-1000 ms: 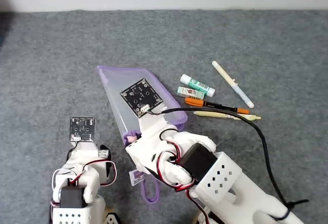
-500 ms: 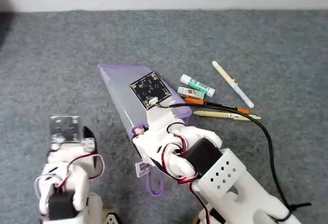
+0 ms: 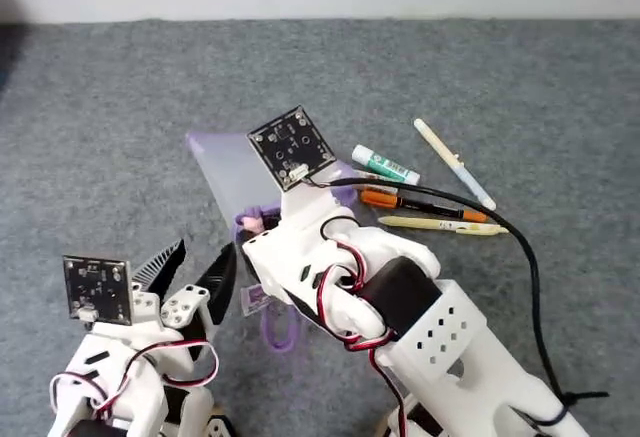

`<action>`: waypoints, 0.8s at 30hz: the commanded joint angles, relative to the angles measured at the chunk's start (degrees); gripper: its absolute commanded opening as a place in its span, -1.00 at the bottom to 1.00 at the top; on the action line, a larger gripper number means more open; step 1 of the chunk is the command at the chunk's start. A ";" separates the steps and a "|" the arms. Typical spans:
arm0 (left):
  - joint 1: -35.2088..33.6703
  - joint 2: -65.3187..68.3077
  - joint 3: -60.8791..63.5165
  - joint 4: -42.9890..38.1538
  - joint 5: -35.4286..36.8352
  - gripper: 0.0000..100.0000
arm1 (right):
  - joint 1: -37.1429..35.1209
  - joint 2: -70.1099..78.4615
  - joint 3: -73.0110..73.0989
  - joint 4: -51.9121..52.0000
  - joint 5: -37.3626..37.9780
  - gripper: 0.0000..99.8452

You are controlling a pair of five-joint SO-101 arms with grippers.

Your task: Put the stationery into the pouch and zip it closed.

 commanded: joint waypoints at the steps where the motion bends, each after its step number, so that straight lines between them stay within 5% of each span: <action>1: 0.79 -0.26 -1.27 0.18 0.88 -0.56 | 0.22 0.04 -3.34 1.98 0.70 -0.98; 24: 0.62 -0.35 6.46 -4.92 -3.60 -0.56 | -3.47 -0.22 -7.30 6.55 0.70 -0.98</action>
